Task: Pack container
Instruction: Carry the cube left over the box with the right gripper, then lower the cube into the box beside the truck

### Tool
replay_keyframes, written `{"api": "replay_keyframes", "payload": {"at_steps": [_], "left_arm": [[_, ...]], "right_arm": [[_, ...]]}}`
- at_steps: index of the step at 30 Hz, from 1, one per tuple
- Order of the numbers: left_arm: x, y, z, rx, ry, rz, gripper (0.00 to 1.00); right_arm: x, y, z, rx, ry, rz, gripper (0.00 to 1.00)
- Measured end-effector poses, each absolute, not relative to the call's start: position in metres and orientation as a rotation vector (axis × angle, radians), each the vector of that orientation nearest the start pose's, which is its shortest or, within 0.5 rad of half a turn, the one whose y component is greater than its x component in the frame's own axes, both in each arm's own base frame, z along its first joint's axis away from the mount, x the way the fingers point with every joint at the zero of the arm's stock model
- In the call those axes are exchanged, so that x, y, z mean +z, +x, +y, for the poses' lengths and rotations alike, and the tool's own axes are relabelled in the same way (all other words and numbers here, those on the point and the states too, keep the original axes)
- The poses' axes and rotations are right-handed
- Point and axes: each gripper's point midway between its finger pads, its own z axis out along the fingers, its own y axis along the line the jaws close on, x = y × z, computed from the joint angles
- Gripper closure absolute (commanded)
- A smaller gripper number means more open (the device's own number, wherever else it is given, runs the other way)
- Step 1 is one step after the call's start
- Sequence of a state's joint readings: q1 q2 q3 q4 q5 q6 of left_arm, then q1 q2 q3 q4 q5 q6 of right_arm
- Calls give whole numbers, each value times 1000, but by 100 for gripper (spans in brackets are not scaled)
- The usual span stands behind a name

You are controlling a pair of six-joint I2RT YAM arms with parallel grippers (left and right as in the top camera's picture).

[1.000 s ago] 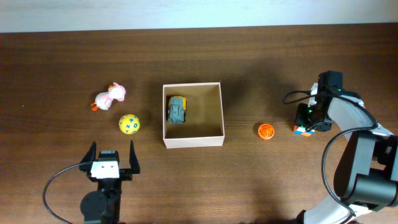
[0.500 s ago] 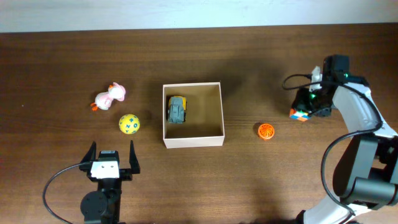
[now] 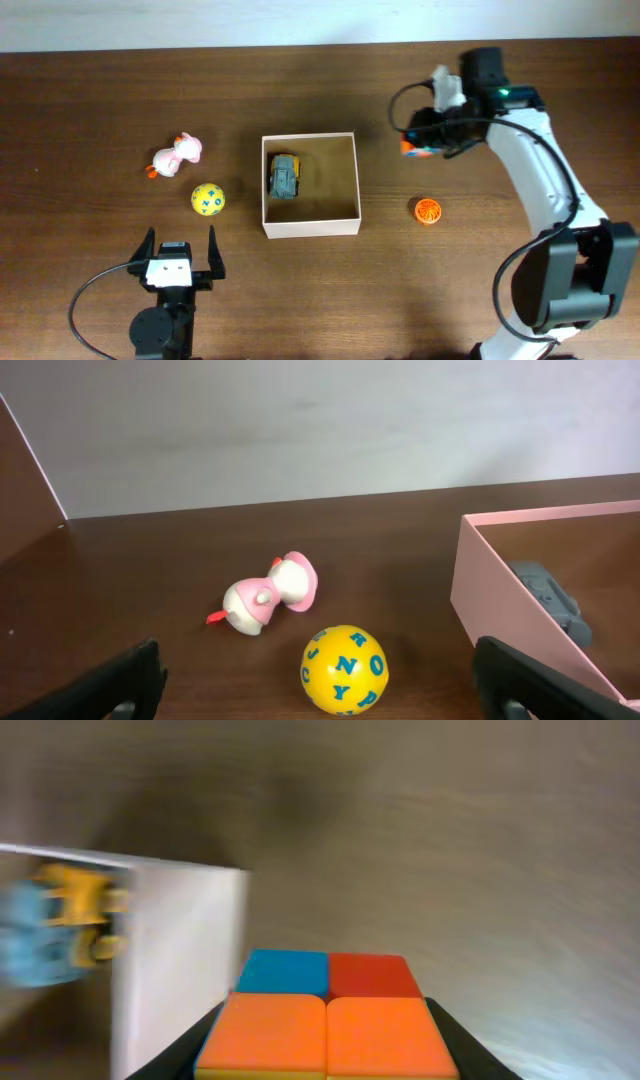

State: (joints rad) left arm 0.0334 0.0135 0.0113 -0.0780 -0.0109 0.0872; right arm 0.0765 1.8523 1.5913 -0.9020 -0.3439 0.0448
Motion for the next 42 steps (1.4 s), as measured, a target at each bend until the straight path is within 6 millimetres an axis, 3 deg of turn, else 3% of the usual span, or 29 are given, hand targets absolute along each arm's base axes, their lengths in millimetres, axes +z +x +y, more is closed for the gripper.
{"api": "replay_keyframes", "payload": {"at_steps": [4, 8, 12, 18, 23, 33, 42], "left_arm": [[157, 246, 10, 101, 36, 1652, 1], [157, 246, 10, 101, 36, 1652, 1], [157, 246, 10, 101, 36, 1652, 1], [157, 246, 10, 101, 36, 1652, 1], [157, 246, 10, 100, 36, 1652, 1], [157, 246, 10, 101, 36, 1652, 1], [157, 246, 10, 101, 36, 1652, 1]], "right_arm": [[175, 439, 136, 566, -282, 2628, 51], [191, 438, 181, 608, -409, 2550, 51], [194, 426, 222, 608, -507, 2518, 51], [190, 412, 258, 474, -545, 2512, 51], [181, 410, 265, 341, -494, 2528, 51], [121, 424, 251, 150, -298, 2650, 51], [119, 430, 241, 90, -174, 2646, 51]]}}
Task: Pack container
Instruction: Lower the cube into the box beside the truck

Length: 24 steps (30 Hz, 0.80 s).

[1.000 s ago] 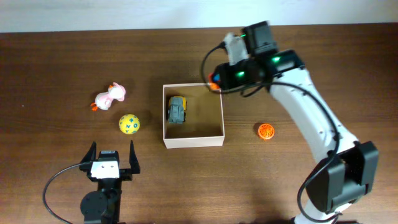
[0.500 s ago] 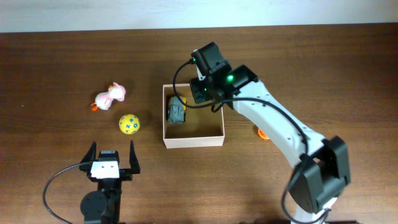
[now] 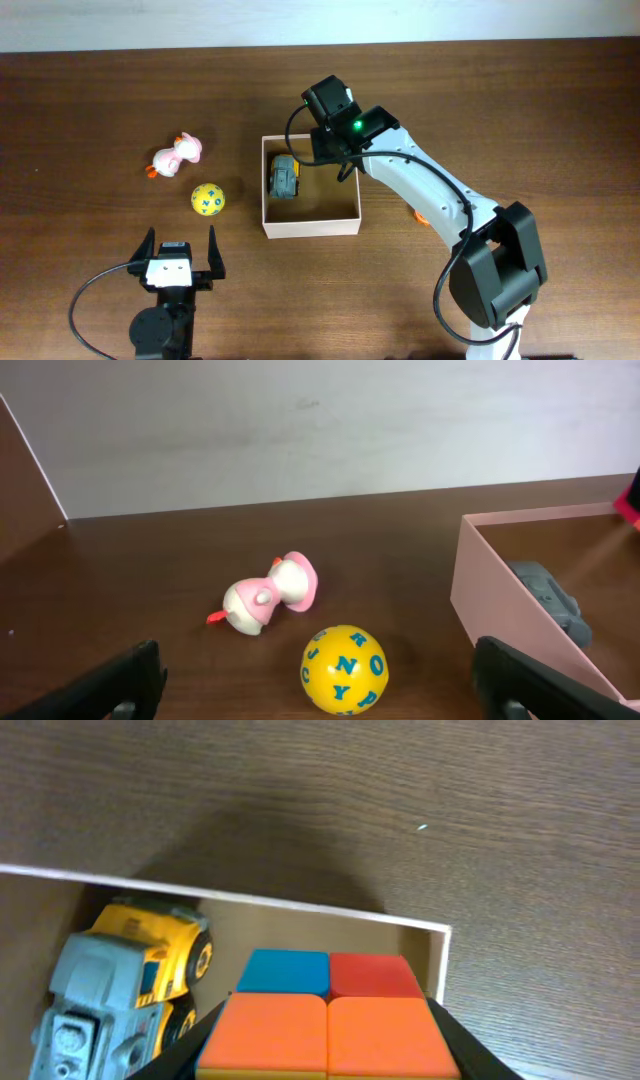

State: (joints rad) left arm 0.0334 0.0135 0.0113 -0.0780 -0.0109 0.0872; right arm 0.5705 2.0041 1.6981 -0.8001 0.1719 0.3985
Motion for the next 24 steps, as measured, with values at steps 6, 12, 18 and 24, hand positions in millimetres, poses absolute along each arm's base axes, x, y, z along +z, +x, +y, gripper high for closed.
{"api": "replay_keyframes", "payload": {"at_steps": [6, 12, 18, 24], "left_arm": [[157, 246, 10, 101, 36, 1652, 1], [157, 246, 10, 101, 36, 1652, 1], [157, 246, 10, 101, 36, 1652, 1], [157, 246, 10, 101, 36, 1652, 1]], "right_arm": [[119, 430, 238, 75, -139, 2648, 51], [117, 426, 235, 69, -118, 2665, 51], [115, 423, 233, 61, -105, 2682, 52], [109, 419, 231, 55, -87, 2698, 52]]}}
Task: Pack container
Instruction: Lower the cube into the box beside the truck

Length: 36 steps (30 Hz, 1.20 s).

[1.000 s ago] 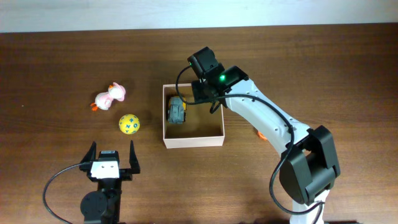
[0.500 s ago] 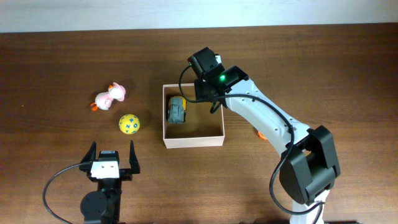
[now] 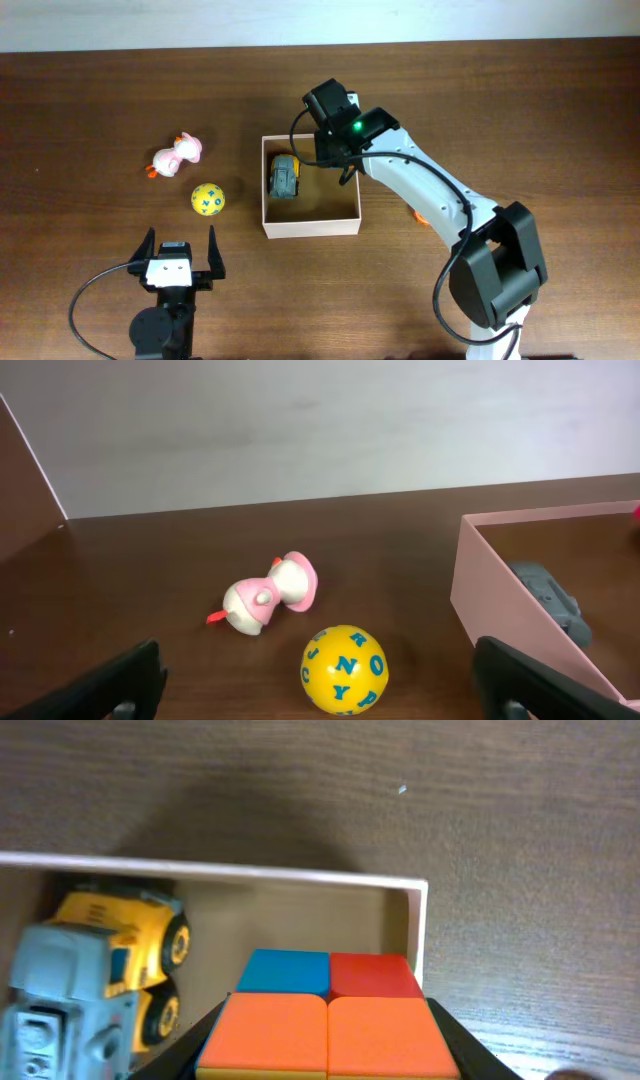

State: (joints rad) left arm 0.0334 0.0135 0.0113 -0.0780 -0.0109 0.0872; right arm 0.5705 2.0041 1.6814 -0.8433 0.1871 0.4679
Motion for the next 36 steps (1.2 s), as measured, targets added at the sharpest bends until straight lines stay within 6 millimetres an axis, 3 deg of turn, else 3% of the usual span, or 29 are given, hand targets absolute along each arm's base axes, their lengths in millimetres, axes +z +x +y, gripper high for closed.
{"api": "replay_keyframes", "payload": {"at_steps": [9, 13, 27, 31, 33, 36], "left_arm": [[157, 246, 10, 100, 36, 1652, 1], [157, 246, 10, 101, 36, 1652, 1], [157, 246, 10, 101, 36, 1652, 1], [157, 246, 10, 100, 36, 1652, 1], [157, 246, 10, 101, 36, 1652, 1], [157, 246, 10, 101, 36, 1652, 1]], "right_arm": [[103, 419, 230, 49, -85, 2696, 50], [103, 421, 231, 55, -81, 2686, 34], [104, 424, 233, 62, -97, 2672, 34], [116, 422, 232, 46, -130, 2687, 34], [130, 421, 234, 57, -156, 2688, 36], [155, 422, 243, 119, -184, 2679, 58]]}}
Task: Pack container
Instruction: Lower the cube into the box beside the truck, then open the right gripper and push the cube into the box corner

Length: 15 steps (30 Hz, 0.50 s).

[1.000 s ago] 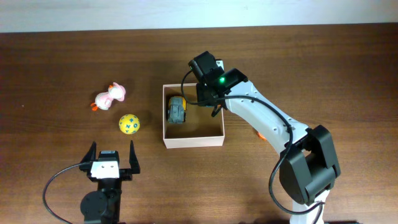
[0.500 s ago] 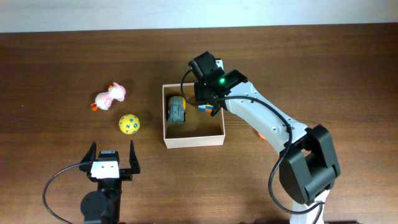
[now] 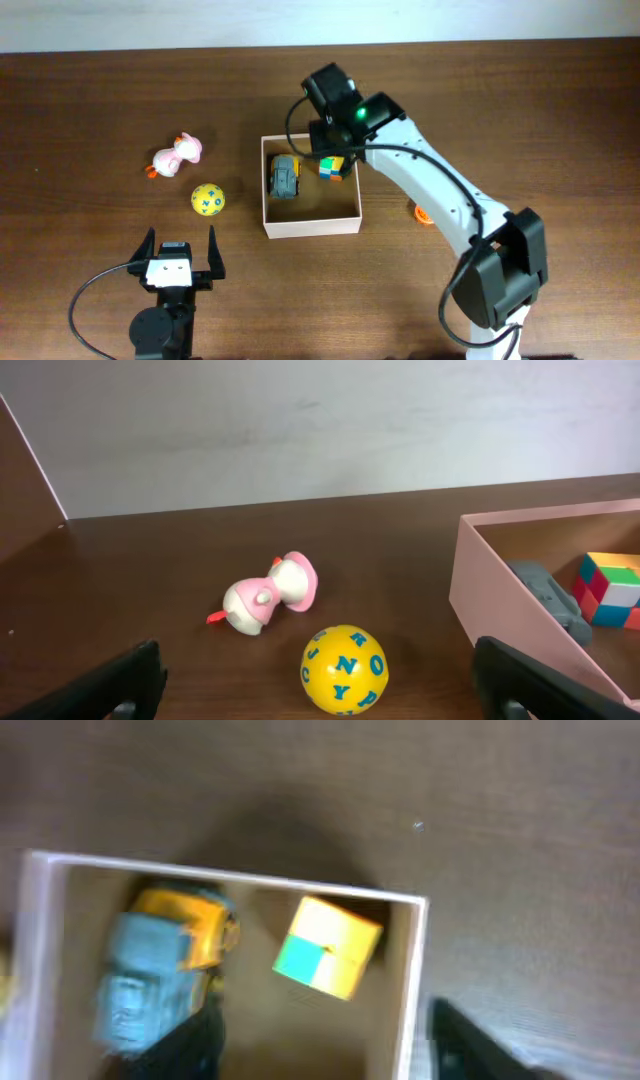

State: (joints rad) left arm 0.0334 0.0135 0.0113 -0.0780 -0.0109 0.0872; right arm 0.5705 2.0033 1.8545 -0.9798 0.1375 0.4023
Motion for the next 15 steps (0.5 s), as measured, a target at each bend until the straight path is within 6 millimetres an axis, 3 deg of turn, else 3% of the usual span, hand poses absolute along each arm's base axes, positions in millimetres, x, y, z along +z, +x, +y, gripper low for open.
{"api": "replay_keyframes", "payload": {"at_steps": [5, 11, 15], "left_arm": [[157, 246, 10, 100, 36, 1652, 1], [157, 246, 10, 101, 36, 1652, 1], [157, 246, 10, 100, 36, 1652, 1]], "right_arm": [[168, 415, 257, 228, -233, 2689, 85], [166, 419, 278, 302, -279, 2644, 95], [149, 422, 286, 309, -294, 2651, 96]]}}
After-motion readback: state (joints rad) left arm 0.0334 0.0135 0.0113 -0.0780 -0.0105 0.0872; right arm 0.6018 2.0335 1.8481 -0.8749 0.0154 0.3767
